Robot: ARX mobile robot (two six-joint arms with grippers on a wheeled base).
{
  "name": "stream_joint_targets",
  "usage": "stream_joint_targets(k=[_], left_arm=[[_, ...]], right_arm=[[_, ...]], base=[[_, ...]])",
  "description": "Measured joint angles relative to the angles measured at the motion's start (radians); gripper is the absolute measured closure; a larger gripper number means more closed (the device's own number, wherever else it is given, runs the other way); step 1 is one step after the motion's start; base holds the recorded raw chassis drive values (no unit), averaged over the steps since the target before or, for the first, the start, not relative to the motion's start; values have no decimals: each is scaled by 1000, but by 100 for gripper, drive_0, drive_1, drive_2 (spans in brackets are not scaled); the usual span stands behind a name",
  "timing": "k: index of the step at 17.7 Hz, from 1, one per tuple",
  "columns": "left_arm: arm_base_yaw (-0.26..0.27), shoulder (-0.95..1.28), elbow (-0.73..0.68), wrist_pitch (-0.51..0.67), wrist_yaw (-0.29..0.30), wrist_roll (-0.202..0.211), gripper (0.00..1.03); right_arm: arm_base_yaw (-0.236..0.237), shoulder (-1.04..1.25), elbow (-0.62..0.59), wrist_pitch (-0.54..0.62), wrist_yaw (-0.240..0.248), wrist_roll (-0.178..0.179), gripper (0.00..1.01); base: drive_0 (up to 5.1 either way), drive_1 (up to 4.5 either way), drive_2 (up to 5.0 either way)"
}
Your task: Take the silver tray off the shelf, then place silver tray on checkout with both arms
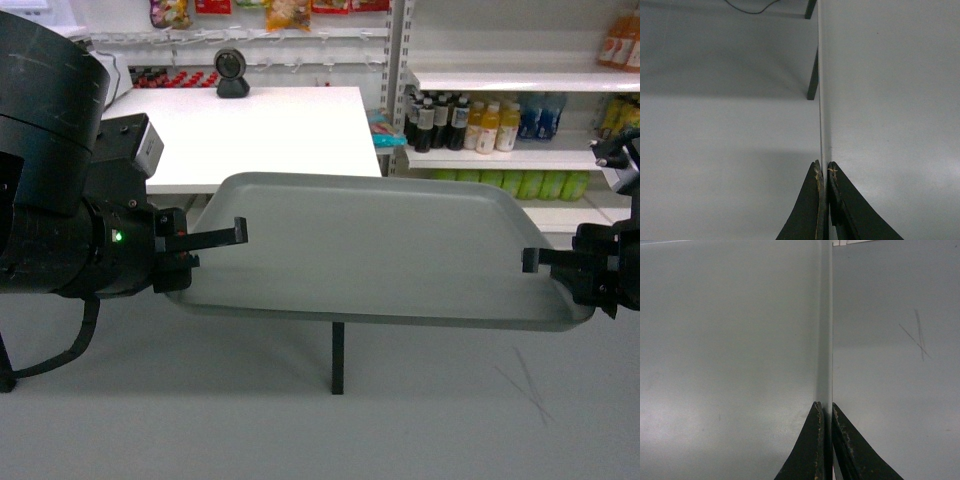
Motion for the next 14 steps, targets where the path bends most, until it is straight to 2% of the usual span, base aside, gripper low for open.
stream_joint_targets(k=[14], left_arm=[[-1, 0, 0, 0, -1, 0, 100]], right_arm=[[0, 0, 0, -2, 0, 0, 99]], base=[[-497, 244, 244]])
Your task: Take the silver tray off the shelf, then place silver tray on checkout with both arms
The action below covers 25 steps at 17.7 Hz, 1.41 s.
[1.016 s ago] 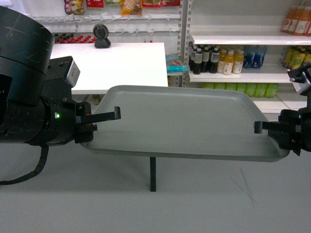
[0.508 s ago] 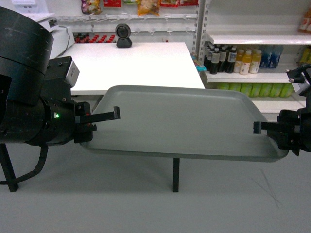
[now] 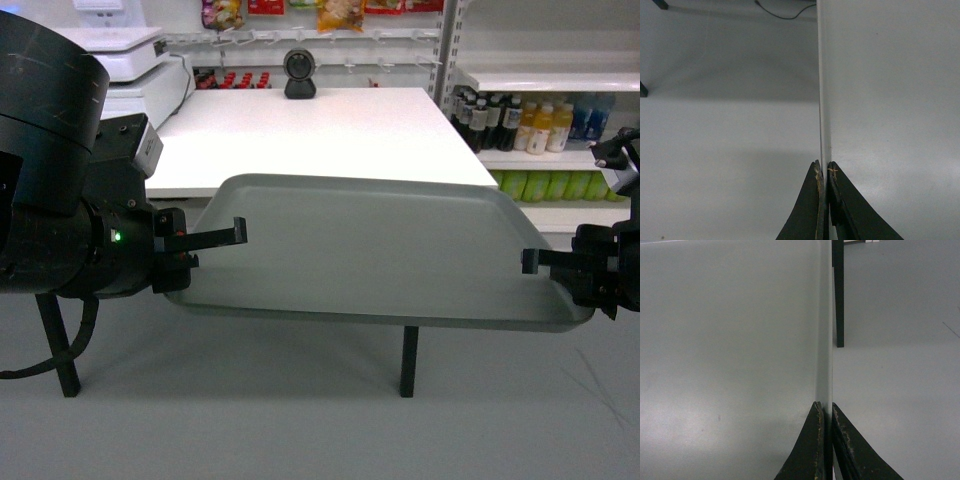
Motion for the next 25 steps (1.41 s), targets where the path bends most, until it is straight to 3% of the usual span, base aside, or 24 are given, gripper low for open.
stream_joint_targets(k=[7, 25], left_arm=[[8, 0, 0, 0, -2, 3, 100], [1, 0, -1, 0, -3, 0, 100]], right_arm=[[11, 0, 0, 0, 4, 0, 99], [5, 0, 0, 2, 4, 0, 99]], base=[[-138, 101, 35], [6, 429, -417]])
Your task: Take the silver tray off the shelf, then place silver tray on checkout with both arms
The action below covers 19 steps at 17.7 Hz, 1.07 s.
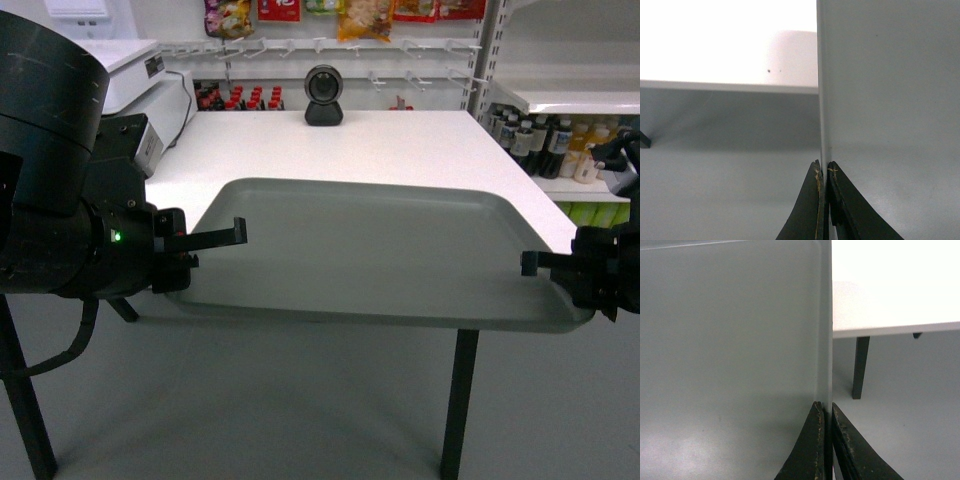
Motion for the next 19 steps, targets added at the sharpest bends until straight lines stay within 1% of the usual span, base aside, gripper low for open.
stream_joint_targets(k=[16, 19], left_arm=[[0, 0, 0, -2, 0, 0, 100], [1, 3, 3, -1, 1, 0, 100]], right_arm=[[0, 0, 0, -5, -1, 0, 99], [0, 0, 4, -4, 0, 0, 99]], base=[[-7, 417, -430], [0, 0, 0]])
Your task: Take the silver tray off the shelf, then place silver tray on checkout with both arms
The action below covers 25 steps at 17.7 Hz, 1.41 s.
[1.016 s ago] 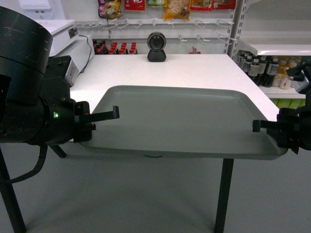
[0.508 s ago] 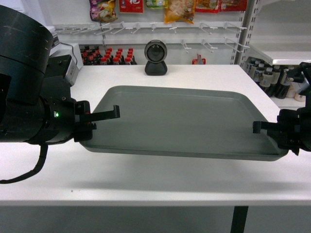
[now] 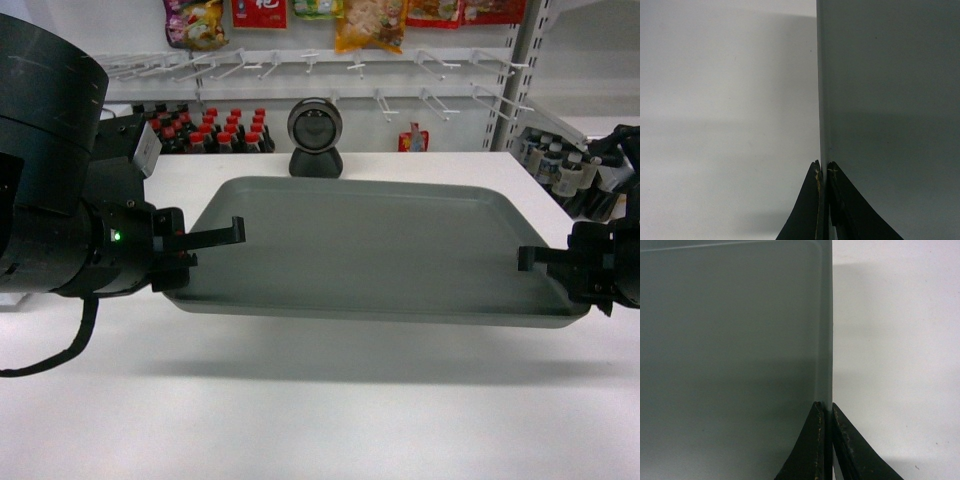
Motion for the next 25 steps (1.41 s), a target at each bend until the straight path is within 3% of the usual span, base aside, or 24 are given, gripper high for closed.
stream_joint_targets(k=[2, 3, 4, 5, 6, 9, 12, 16, 17, 19, 20, 22, 25], left_arm=[[-5, 4, 7, -25, -17, -10, 100], [-51, 31, 74, -142, -206, -51, 100], [-85, 99, 138, -127, -388, -55, 99], [-95, 153, 194, -109, -467, -39, 98], [-98, 207, 251, -82, -489, -15, 98], [-85, 347, 365, -51, -475, 16, 97], [-87, 451, 407, -87, -461, 11, 97], [-105, 475, 431, -118, -461, -38, 97], [-105, 475, 433, -117, -462, -61, 96], [-96, 477, 432, -82, -470, -129, 76], [-95, 475, 432, -62, -463, -154, 67], [-92, 444, 401, -44, -429, -193, 49], [-76, 315, 301, 13, -351, -220, 22]], right_arm=[[0, 0, 0, 0, -3, 0, 99], [0, 3, -6, 61, -30, -19, 99], [-2, 51, 15, 161, -61, -69, 99], [-2, 91, 53, 189, -60, -102, 99], [-2, 140, 102, 201, -55, -114, 99], [-2, 271, 206, 212, -34, -129, 99], [-8, 365, 251, 185, -54, -135, 99], [-27, 395, 281, 166, -66, -209, 96], [-27, 395, 273, 158, -92, -239, 87], [-17, 392, 261, 166, -183, -252, 68], [-5, 392, 260, 170, -189, -251, 59], [0, 377, 259, 156, -199, -243, 42], [-59, 284, 254, 121, -223, -191, 13]], base=[[0, 0, 0], [0, 0, 0], [0, 0, 0], [0, 0, 0], [0, 0, 0], [0, 0, 0], [0, 0, 0], [0, 0, 0], [0, 0, 0], [0, 0, 0], [0, 0, 0], [0, 0, 0], [0, 0, 0]])
